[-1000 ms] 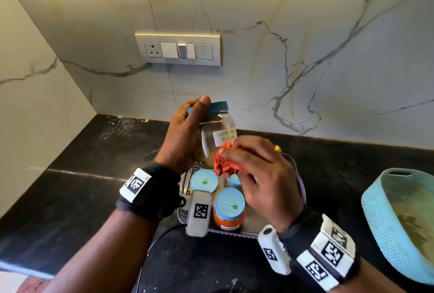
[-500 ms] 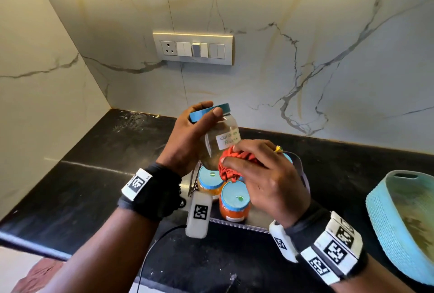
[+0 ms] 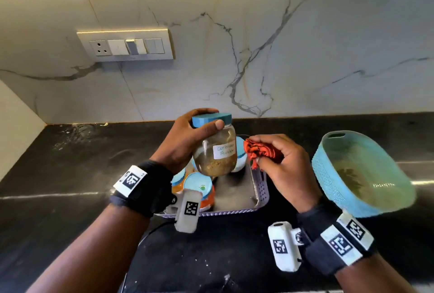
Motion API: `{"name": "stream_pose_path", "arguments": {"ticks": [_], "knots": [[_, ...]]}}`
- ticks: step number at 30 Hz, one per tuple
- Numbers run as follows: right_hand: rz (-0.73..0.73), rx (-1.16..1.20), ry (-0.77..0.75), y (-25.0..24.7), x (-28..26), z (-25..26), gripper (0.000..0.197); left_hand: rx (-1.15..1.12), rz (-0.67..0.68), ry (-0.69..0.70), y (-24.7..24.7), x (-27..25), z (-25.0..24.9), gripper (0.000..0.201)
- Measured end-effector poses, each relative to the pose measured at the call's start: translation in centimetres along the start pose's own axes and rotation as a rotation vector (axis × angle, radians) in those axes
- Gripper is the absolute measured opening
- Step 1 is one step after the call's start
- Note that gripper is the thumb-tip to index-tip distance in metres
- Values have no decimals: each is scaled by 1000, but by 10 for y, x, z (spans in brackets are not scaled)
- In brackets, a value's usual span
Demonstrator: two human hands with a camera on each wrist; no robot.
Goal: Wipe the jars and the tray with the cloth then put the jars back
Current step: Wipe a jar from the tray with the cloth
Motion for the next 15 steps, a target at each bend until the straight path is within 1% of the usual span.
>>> {"name": "stream_pose_path", "arguments": {"ticks": [2, 4, 6, 8, 10, 12, 13, 15], "knots": [[-14, 25, 56, -10, -12, -7, 48, 102, 24, 9, 16, 4, 2, 75], [-25, 36, 87, -15, -23, -12, 46, 264, 16, 46, 24, 3, 1, 84], [-4, 48, 100, -11, -32, -15, 45, 463, 10, 98, 19, 0, -1, 98], [23, 70, 111, -4, -37, -19, 46, 607, -4, 102, 5, -6, 0, 105], [64, 110, 131, 11, -40, -20, 46, 689, -54, 72, -18, -14, 3, 101], [115, 152, 142, 32, -40, -18, 47, 735, -96, 41, -44, -26, 8, 86], [143, 163, 137, 43, -39, -16, 48, 765, -113, 26, -56, -33, 11, 82], [211, 178, 125, 68, -39, -11, 48, 847, -180, -5, -87, -50, 19, 82]]}}
Point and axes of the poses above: each hand's wrist, its own x-axis towards the middle knuckle, its own y-axis out of the palm, z = x × y, the point moved 8 cm from there along x, towards the middle knuckle, and after that the axes turned 6 degrees about -y, right-handed, at the moved point
